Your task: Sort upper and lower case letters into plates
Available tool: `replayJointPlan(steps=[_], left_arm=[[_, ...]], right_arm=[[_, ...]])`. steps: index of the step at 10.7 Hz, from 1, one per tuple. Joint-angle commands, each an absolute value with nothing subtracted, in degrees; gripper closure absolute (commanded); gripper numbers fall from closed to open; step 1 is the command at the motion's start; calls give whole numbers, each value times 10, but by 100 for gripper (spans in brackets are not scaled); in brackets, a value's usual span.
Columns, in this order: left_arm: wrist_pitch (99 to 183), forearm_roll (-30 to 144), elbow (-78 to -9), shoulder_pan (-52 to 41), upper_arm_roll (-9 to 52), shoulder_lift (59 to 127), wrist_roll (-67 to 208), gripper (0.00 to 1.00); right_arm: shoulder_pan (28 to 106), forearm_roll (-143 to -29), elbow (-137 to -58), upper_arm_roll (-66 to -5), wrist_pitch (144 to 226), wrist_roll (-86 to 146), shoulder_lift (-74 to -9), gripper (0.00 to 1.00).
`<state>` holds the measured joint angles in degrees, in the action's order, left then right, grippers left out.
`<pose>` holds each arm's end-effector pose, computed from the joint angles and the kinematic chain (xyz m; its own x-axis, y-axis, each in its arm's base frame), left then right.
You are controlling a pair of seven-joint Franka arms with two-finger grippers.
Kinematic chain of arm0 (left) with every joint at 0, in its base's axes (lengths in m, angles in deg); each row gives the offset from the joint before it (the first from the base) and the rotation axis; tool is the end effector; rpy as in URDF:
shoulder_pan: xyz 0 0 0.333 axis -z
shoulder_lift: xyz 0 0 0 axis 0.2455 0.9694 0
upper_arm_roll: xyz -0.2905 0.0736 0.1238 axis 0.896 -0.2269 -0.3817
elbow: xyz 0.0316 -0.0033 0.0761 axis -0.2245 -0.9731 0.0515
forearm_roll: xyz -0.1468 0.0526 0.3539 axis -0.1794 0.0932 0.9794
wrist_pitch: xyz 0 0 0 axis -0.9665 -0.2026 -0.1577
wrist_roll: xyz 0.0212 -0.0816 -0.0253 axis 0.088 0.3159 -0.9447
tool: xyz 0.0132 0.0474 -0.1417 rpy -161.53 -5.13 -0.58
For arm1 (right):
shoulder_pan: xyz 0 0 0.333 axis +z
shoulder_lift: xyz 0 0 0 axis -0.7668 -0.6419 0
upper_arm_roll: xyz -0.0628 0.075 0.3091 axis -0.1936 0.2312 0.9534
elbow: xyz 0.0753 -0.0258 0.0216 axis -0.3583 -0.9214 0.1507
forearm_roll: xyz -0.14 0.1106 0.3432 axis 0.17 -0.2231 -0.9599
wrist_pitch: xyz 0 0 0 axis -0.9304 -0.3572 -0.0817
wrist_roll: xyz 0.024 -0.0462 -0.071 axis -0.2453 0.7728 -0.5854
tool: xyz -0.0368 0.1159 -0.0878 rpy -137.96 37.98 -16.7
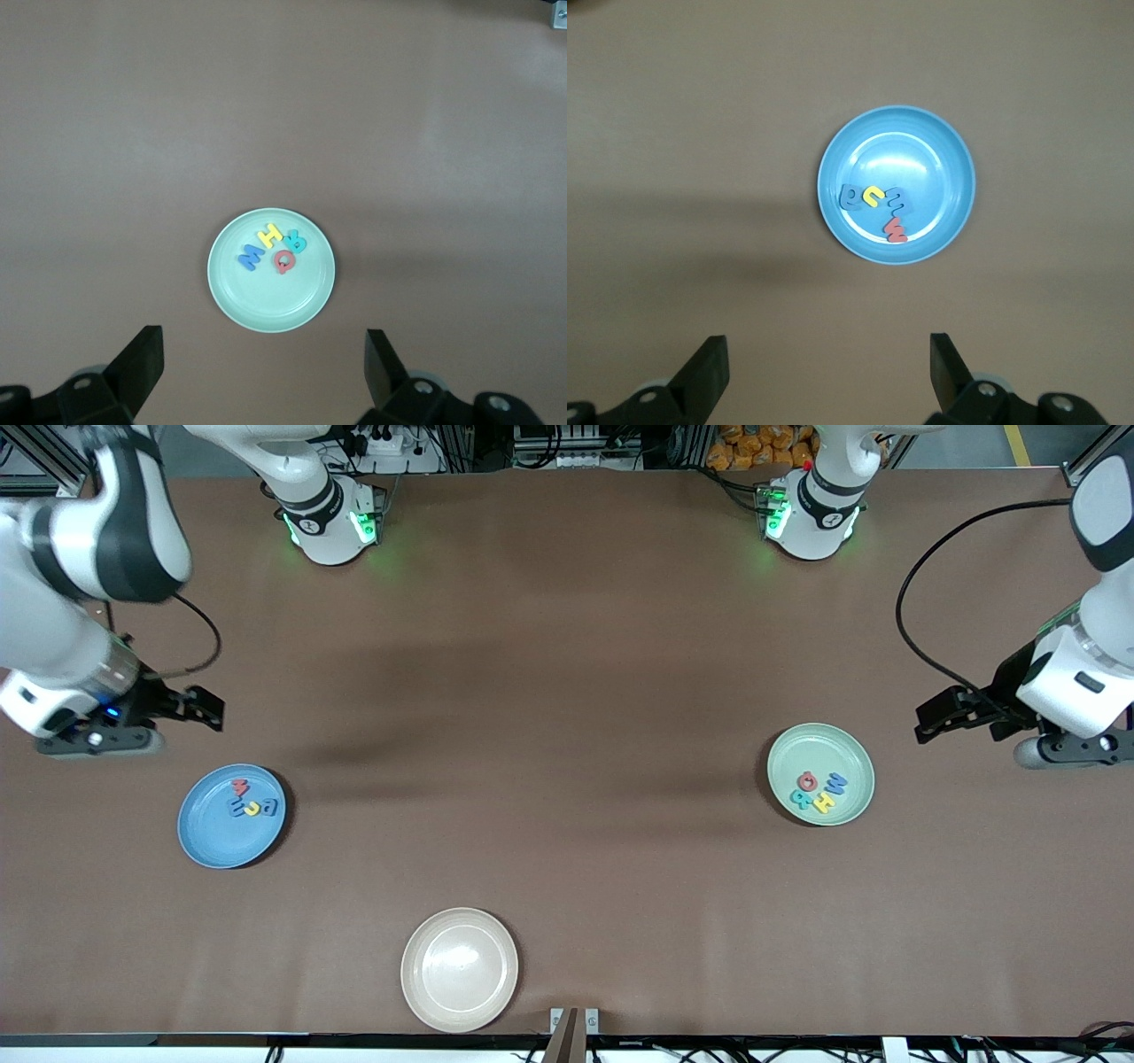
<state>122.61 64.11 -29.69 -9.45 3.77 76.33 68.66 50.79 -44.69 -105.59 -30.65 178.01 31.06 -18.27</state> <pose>0.6086 -0.0611 0.5481 0.9966 0.0587 0.0574 0.0562 -0.9975 0.0440 0.5612 -0.0089 0.4707 0.9957 0.0928 0.0038 0.0922 -0.9926 0.0795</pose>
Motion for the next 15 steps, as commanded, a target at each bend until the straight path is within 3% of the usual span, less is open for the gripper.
replayJointPlan(steps=[1,3,7,13,15], left_arm=[[1194,625,-288,-88,24,751,701,0],[1184,626,-281,-89,23,736,706,0],[1157,624,-281,-103,21,721,731,0],[1127,634,-281,-116,26,692,748,0],[1121,636,-281,-136,52,687,767,0]], right_arm=[[505,-449,-958,-294,1693,310,-193,0],[506,-485,-895,-295,1633,309,-192,0],[509,-486,-846,-294,1601,312,-192,0],[506,-486,-836,-298,1561,311,-189,0],[505,-486,-837,-298,1561,311,-190,0]])
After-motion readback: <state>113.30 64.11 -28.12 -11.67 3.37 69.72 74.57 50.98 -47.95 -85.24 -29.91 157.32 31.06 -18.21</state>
